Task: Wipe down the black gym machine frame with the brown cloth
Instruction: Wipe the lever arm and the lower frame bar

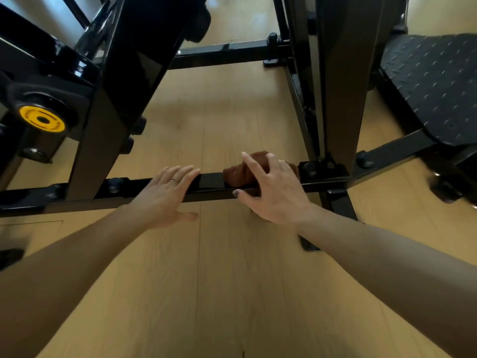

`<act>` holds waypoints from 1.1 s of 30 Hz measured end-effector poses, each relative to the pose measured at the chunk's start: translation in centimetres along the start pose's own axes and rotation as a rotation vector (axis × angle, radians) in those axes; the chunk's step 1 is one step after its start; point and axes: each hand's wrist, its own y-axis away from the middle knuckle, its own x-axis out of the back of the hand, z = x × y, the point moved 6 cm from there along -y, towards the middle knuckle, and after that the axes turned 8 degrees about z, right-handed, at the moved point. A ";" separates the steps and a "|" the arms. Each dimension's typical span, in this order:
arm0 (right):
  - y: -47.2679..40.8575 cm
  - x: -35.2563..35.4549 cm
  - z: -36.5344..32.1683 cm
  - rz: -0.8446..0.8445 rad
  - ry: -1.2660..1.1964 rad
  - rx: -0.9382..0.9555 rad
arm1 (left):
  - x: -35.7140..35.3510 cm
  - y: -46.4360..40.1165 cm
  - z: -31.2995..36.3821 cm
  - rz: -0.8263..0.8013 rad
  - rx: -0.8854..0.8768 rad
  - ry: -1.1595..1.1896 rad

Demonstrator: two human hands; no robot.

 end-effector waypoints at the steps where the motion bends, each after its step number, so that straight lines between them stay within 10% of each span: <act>1: -0.4 -0.5 -0.8 -0.010 0.050 0.030 | -0.4 0.2 -0.8 0.014 0.024 0.005; 9: -1.1 -1.4 -1.1 0.089 0.212 0.113 | -1.4 -0.7 -1.9 -0.026 0.029 0.085; 21: -0.4 -2.0 -1.7 0.325 0.172 -0.334 | 1.6 1.4 -5.8 0.099 0.000 0.046; 28: -2.9 -7.0 -14.4 0.338 0.077 -0.087 | 1.1 3.1 -7.6 0.169 0.105 -0.129; 33: -2.0 -5.1 -11.4 0.244 0.148 0.125 | 1.0 3.1 -8.3 0.184 0.083 -0.087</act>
